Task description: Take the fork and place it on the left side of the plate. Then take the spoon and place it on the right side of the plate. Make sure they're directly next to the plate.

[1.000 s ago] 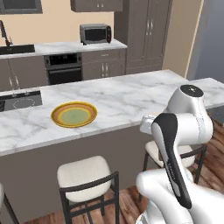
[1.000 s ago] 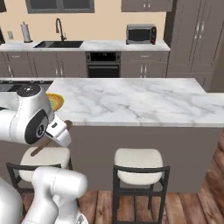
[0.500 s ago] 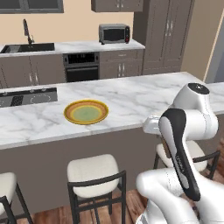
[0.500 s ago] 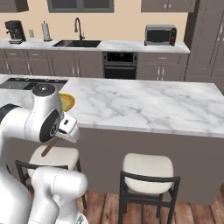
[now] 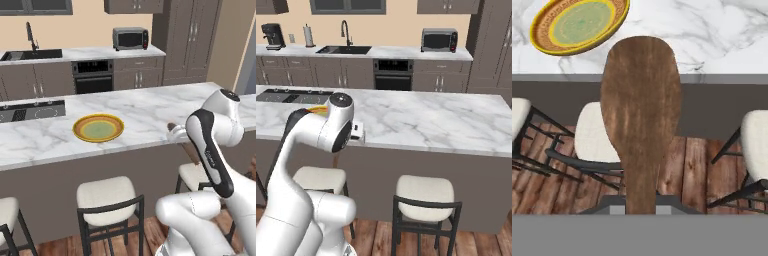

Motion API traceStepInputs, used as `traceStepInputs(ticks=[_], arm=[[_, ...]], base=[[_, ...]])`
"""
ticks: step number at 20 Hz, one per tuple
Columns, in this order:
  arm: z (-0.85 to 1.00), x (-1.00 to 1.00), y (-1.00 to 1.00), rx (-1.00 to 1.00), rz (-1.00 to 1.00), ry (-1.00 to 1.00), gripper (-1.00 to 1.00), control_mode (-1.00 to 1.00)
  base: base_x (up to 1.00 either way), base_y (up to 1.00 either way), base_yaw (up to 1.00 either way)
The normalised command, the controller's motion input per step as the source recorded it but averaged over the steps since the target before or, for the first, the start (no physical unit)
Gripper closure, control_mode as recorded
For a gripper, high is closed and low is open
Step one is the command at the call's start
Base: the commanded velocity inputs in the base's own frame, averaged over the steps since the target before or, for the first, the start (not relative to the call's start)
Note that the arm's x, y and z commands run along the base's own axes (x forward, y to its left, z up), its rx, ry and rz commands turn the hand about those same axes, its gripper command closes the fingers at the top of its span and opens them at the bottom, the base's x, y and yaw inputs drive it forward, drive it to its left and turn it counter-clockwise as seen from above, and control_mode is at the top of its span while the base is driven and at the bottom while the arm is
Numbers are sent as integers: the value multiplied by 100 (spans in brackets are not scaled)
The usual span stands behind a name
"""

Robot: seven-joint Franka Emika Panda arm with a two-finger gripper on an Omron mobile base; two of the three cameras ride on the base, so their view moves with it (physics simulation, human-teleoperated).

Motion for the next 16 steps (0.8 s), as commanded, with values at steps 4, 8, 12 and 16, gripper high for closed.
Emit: traceStepInputs(ticks=[4,8,12,16], arm=[[0,100,13,0,4,-6,100,-100],[0,97,11,0,0,-2,100,-100],[0,78,6,0,-1,0,100,-100],[0,63,18,0,-2,0,100,-100]], base=[[0,0,0],[0,0,0],[0,0,0],[0,0,0]])
